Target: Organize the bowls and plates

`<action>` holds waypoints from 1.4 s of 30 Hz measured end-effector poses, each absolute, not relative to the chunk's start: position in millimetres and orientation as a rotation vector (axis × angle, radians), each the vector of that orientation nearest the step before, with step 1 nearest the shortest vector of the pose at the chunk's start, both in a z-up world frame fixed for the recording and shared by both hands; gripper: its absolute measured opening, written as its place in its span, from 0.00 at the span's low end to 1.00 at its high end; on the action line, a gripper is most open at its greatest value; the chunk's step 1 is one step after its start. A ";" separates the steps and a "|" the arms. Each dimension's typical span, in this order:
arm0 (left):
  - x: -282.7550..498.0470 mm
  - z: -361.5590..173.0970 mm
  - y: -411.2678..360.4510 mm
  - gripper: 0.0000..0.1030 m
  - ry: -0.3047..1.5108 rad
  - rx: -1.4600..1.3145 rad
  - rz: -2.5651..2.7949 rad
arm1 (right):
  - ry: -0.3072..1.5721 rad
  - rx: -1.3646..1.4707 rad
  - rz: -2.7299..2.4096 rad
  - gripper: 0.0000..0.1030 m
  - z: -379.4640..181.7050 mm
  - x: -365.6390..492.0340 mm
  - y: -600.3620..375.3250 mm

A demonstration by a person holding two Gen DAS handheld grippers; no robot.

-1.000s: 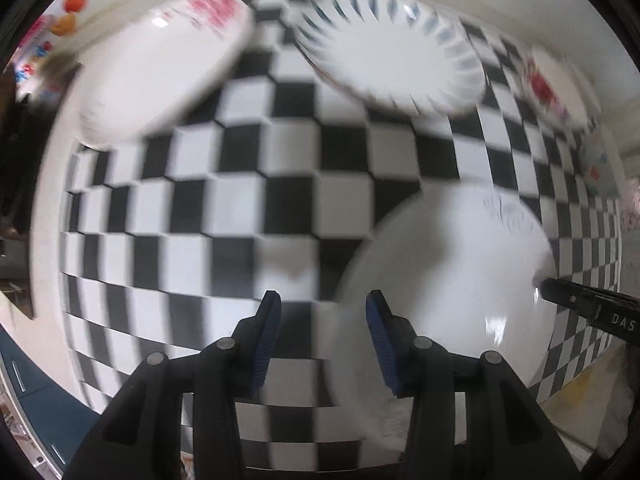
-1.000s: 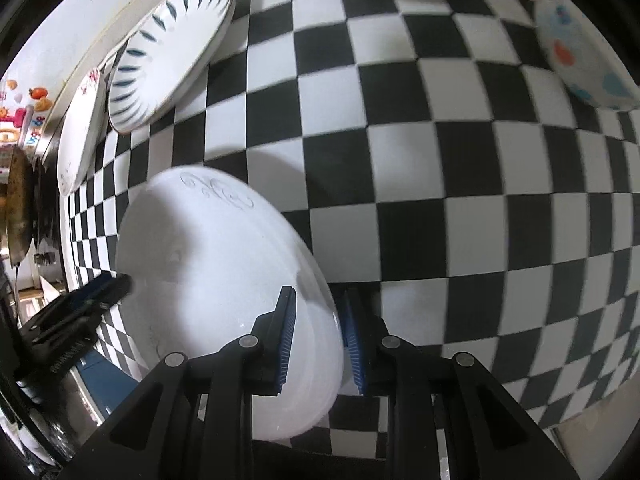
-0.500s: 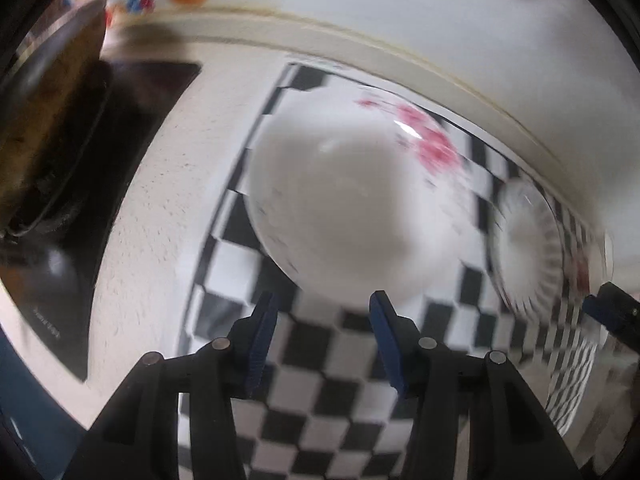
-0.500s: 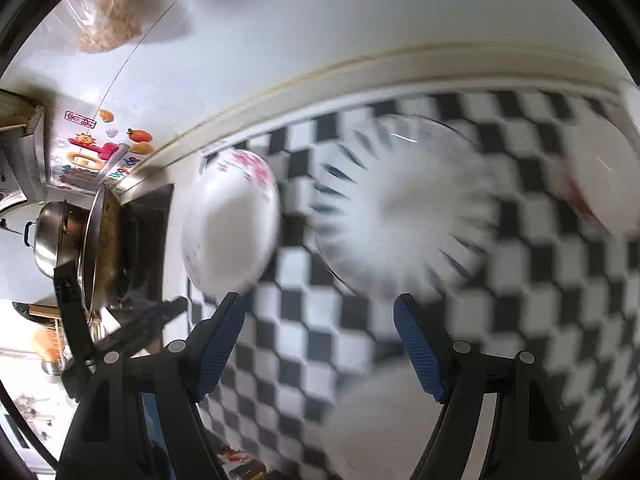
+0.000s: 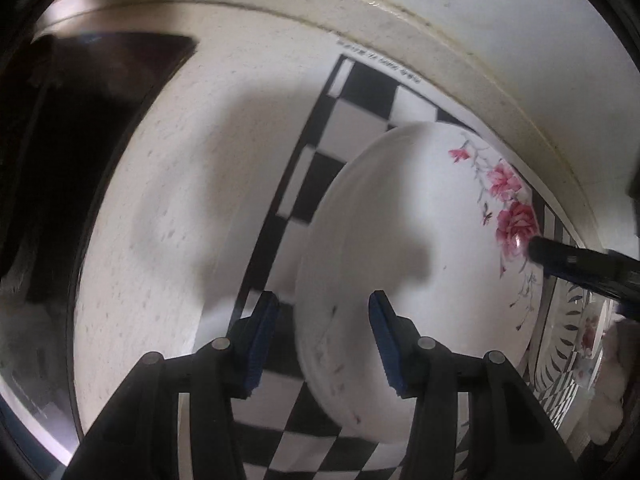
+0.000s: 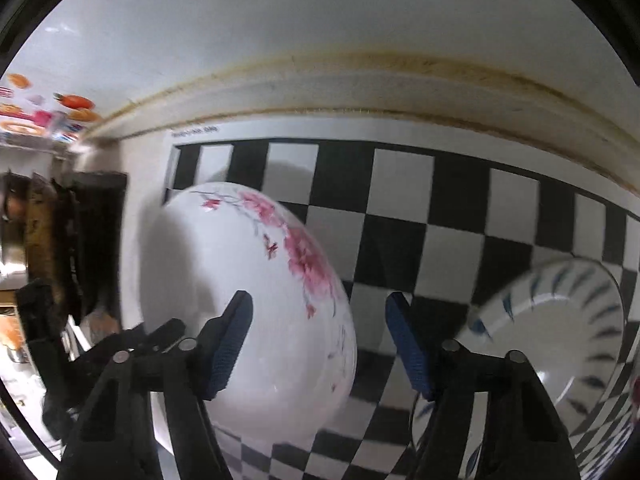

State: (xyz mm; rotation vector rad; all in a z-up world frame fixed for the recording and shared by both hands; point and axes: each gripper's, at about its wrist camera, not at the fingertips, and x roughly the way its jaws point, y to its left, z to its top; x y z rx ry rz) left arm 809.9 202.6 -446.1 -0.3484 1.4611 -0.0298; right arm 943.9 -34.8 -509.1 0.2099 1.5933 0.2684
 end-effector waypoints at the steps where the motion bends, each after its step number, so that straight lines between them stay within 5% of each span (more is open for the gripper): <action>1: 812.3 -445.6 200.7 0.43 1.455 -0.336 -0.033 | 1.613 0.208 0.275 0.59 -515.2 946.3 -32.3; 8: 815.2 -446.1 191.1 0.36 1.449 -0.308 -0.044 | 1.703 0.184 0.254 0.27 -533.7 947.1 -26.1; 14: 810.8 -433.9 201.2 0.36 1.433 -0.340 -0.044 | 1.719 0.221 0.270 0.20 -532.0 930.0 -34.9; 25: 778.0 -380.2 189.1 0.36 1.364 -0.294 -0.050 | 1.625 0.232 0.320 0.18 -485.5 885.7 -44.4; 42: 690.4 -311.8 62.6 0.36 1.306 -0.183 -0.144 | 1.496 0.363 0.314 0.16 -411.2 755.0 -172.8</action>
